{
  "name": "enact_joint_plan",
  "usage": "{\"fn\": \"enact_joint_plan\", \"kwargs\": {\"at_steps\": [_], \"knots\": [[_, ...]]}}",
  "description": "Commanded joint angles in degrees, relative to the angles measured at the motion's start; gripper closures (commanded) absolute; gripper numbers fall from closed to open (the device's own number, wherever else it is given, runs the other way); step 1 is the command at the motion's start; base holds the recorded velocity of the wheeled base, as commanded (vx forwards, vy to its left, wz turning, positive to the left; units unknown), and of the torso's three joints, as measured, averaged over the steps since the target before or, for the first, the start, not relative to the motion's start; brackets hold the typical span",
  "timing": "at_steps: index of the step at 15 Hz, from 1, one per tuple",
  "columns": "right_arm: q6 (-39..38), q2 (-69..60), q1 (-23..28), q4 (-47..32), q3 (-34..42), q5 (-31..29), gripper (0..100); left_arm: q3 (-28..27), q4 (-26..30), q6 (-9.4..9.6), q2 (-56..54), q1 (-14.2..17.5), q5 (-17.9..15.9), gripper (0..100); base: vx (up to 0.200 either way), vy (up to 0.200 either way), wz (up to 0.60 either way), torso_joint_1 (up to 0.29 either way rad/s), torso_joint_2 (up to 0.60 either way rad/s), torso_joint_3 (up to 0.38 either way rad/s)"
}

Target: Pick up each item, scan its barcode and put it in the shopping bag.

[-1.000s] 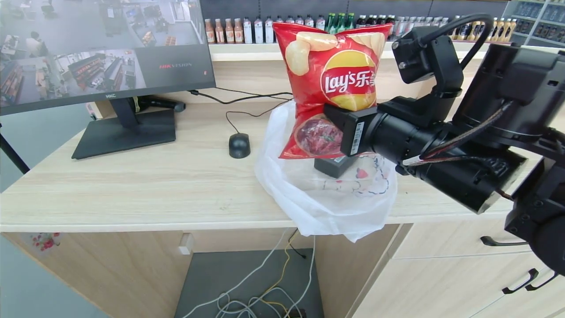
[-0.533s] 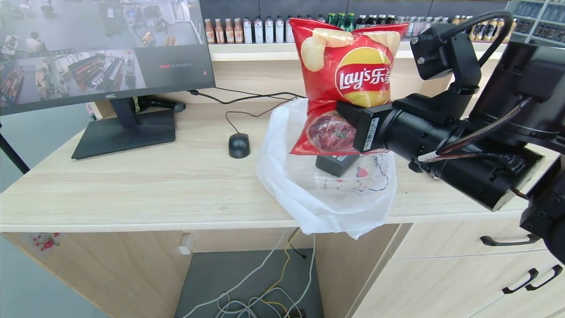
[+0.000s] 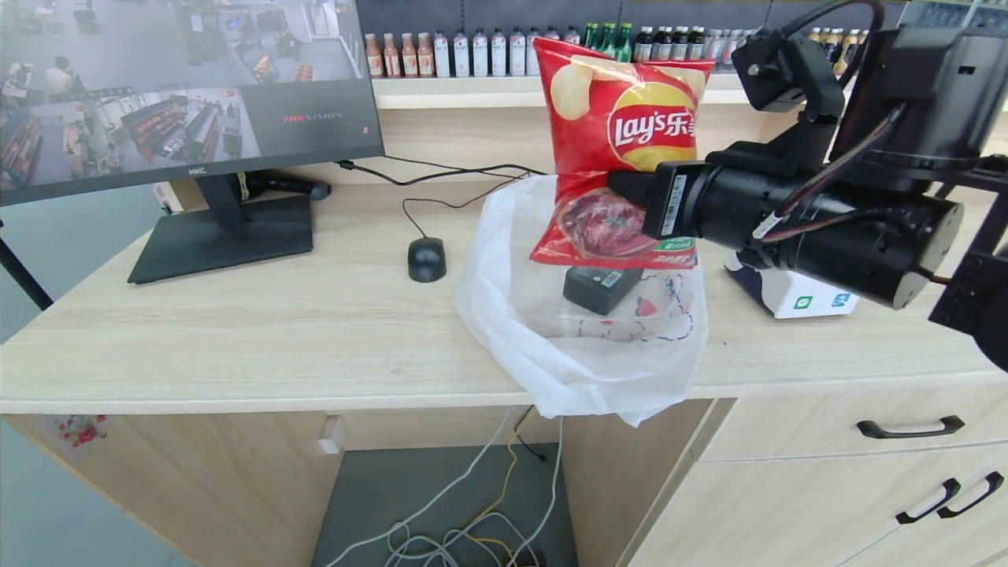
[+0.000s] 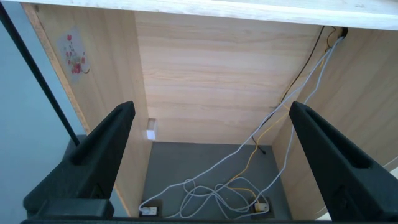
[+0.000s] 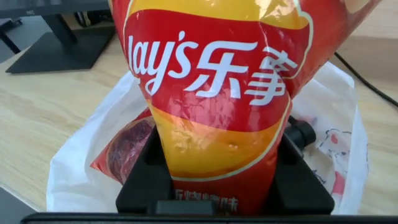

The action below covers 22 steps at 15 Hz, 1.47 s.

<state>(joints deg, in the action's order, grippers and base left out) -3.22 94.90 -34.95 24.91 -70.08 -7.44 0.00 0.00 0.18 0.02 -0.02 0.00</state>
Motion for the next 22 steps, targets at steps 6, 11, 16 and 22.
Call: {"fn": "enact_joint_plan", "kwargs": {"at_steps": [6,11,16,22], "knots": [[-2.8,3.1,2.0,-6.3,-1.5,1.1,100,0.0,0.0,-0.01,0.0,-0.1,0.0,0,0.0,0.0,0.0,0.0,0.0,0.0],[-2.8,3.4,-0.2,-6.2,0.7,1.3,100,0.0,0.0,-0.01,0.0,0.0,0.0,0,0.0,0.0,0.0,0.0,0.0,0.0],[-3.7,0.2,1.0,-5.9,7.9,1.5,100,0.0,0.0,-0.01,0.0,0.0,0.0,0,0.0,0.0,0.0,0.0,0.0,0.0],[-4.3,1.1,1.0,-5.9,8.1,2.5,100,0.0,0.0,-0.01,0.0,-0.1,0.1,0,0.0,0.0,0.0,0.0,0.0,0.0]]}}
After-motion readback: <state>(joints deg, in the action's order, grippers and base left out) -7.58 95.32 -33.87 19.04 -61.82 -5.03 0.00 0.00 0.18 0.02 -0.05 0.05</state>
